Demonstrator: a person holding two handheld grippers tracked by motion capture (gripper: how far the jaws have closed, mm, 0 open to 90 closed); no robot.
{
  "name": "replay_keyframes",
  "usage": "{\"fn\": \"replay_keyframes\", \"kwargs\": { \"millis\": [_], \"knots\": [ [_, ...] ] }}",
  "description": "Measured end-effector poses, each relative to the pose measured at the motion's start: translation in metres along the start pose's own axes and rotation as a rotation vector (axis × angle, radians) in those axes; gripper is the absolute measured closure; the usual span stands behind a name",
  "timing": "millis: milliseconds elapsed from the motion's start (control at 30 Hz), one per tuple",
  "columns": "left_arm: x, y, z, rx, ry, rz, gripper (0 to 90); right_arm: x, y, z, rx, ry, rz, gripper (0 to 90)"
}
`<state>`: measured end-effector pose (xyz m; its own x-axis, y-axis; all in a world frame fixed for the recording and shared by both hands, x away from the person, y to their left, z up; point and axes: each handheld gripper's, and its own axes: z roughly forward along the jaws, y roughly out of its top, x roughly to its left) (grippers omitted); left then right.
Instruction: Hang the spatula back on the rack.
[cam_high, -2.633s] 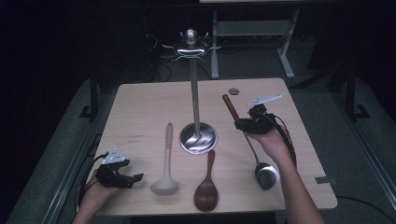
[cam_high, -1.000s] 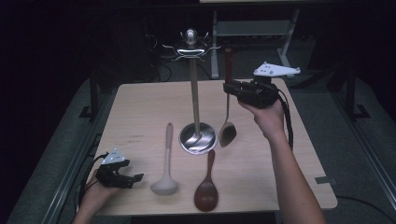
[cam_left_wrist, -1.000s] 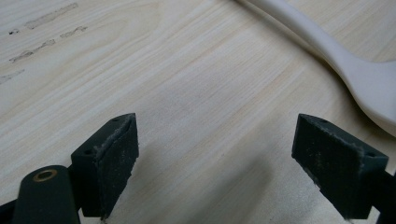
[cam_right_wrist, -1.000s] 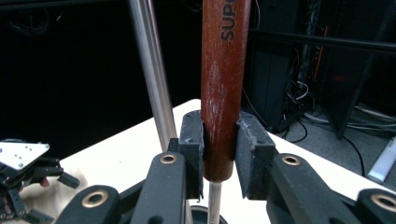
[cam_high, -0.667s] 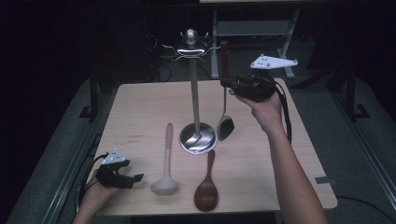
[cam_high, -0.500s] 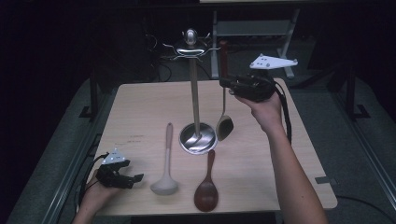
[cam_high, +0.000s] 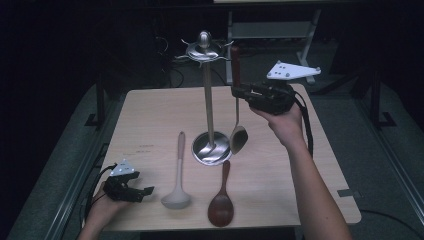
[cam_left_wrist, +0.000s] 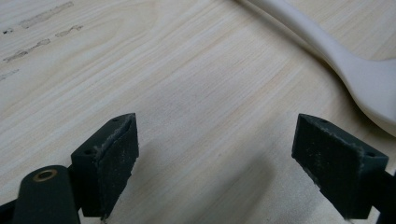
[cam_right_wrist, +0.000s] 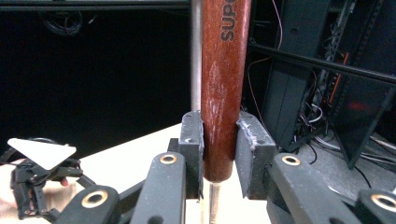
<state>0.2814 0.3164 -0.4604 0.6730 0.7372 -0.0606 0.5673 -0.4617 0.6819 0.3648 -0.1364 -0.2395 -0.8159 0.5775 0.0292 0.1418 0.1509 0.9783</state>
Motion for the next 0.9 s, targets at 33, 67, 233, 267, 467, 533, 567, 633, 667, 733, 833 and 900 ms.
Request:
{"fn": "replay_keyframes", "kwargs": {
  "millis": [33, 67, 233, 267, 467, 533, 567, 633, 667, 733, 833, 900],
  "knots": [
    [0.000, 0.000, 0.000, 0.000, 0.000, -0.001, 14.4, 0.001, 0.001, -0.001, -0.002, 0.003, -0.002, 73.9],
    [0.000, 0.000, 0.000, 0.000, 0.000, -0.001, 14.4, 0.001, 0.001, -0.001, -0.002, 0.003, -0.002, 73.9],
    [0.000, 0.000, 0.000, 0.000, 0.000, 0.000, 14.5, 0.007, 0.003, -0.005, -0.008, 0.020, -0.011, 73.8],
    [-0.001, 0.000, 0.000, 0.000, 0.000, -0.001, 14.4, 0.009, 0.003, -0.006, -0.010, 0.023, -0.017, 73.9],
    [0.000, 0.000, 0.000, 0.001, 0.000, -0.001, 14.4, 0.012, 0.002, -0.005, 0.004, 0.031, -0.018, 73.9],
    [0.000, 0.000, 0.001, 0.002, 0.000, 0.001, 14.5, 0.012, 0.001, -0.003, 0.010, 0.030, -0.016, 73.8],
    [0.000, 0.000, 0.001, 0.002, -0.001, 0.001, 14.4, 0.011, 0.000, -0.002, 0.015, 0.029, -0.016, 73.8],
    [0.000, 0.000, 0.000, 0.001, 0.000, 0.000, 14.4, 0.012, 0.000, 0.001, 0.021, 0.030, -0.016, 73.9],
    [0.000, 0.000, 0.000, 0.001, 0.000, -0.002, 14.4, 0.011, 0.000, 0.002, 0.026, 0.032, -0.016, 73.9],
    [0.000, 0.000, 0.000, 0.001, 0.000, -0.002, 14.5, 0.011, 0.000, 0.004, 0.026, 0.033, -0.016, 73.8],
    [0.000, 0.000, 0.000, -0.001, 0.000, -0.002, 14.4, 0.011, 0.001, 0.008, 0.033, 0.029, -0.015, 73.8],
    [0.001, 0.000, 0.000, 0.001, 0.001, -0.001, 14.4, 0.011, 0.002, 0.011, 0.038, 0.029, -0.017, 73.8]
  ]
}}
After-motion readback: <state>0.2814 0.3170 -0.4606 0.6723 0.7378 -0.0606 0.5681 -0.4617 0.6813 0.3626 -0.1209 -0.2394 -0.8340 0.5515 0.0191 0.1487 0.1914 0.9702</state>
